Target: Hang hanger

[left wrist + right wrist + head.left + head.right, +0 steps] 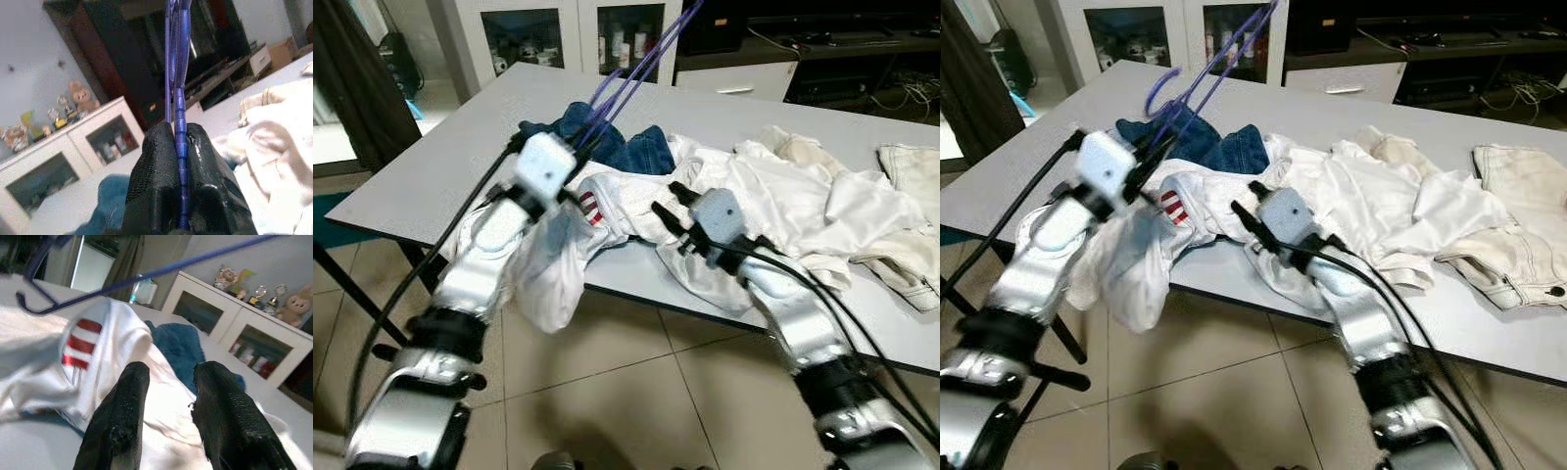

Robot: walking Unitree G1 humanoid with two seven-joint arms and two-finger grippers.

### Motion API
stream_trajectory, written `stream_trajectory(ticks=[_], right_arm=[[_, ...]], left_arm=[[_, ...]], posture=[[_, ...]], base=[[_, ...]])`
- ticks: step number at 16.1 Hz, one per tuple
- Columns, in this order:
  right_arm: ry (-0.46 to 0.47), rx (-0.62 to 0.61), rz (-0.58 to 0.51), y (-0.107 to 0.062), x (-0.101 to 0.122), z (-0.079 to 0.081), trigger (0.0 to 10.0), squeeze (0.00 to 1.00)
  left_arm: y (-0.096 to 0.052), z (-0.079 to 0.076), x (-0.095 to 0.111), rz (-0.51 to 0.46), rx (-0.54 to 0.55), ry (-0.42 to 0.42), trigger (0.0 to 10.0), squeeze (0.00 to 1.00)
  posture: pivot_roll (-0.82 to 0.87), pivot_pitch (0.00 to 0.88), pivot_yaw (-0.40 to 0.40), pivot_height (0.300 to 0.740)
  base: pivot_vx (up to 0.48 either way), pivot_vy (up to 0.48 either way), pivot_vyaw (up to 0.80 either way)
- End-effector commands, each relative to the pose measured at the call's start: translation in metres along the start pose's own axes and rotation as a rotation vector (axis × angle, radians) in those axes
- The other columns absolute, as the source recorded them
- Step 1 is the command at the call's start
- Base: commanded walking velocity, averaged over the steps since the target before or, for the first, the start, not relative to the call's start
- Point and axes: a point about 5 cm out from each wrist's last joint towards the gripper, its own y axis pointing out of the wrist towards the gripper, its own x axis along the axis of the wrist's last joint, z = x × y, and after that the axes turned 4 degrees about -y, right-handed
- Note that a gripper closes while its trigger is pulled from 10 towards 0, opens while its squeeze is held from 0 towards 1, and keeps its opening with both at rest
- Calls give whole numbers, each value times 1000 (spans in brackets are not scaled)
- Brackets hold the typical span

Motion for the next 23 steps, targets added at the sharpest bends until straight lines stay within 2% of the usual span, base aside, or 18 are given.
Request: stream_trajectory(ticks=[1,2,6,9,10,12,17,18,19,21,23], right_arm=[[57,39,-7,12,4,8,10000,0],[94,63,-2,18,4,16,10000,0],[190,98,-3,30,6,26,10000,0],[199,93,35,41,4,28,10000,0],[210,87,48,44,3,28,10000,0],[307,84,94,55,3,33,10000,0],[301,52,177,60,-10,38,10000,0],[299,17,202,60,-14,37,7686,0],[302,-23,214,61,-15,34,0,0],[303,-79,224,61,-18,30,0,0],[296,-203,231,59,-19,12,0,0]], left_arm=[[-6,10,1,15,36,1,10000,0],[-10,16,0,25,74,-15,10000,0],[-19,24,1,29,156,-28,10000,0],[-20,28,3,28,179,-29,10000,0],[-19,29,3,28,180,-29,10000,0],[-15,26,6,21,182,-29,10000,0],[-15,17,4,25,162,-43,10000,0],[-15,15,4,24,160,-47,10000,0],[-14,13,4,24,158,-49,10000,0],[-14,12,4,23,155,-50,10000,0],[-13,11,5,22,152,-47,10000,0]], posture=[[159,0,-19,740],[163,0,-22,740],[175,0,-34,740],[172,0,-35,740],[172,0,-35,740],[170,0,-34,740],[172,0,-36,740],[173,0,-36,740],[173,0,-37,740],[174,0,-37,740],[175,0,-38,740]], base=[[0,0,0],[0,0,0],[0,0,0],[0,0,0],[0,0,0],[0,0,0],[0,0,0],[0,0,0],[0,0,0],[0,0,0],[0,0,0]])
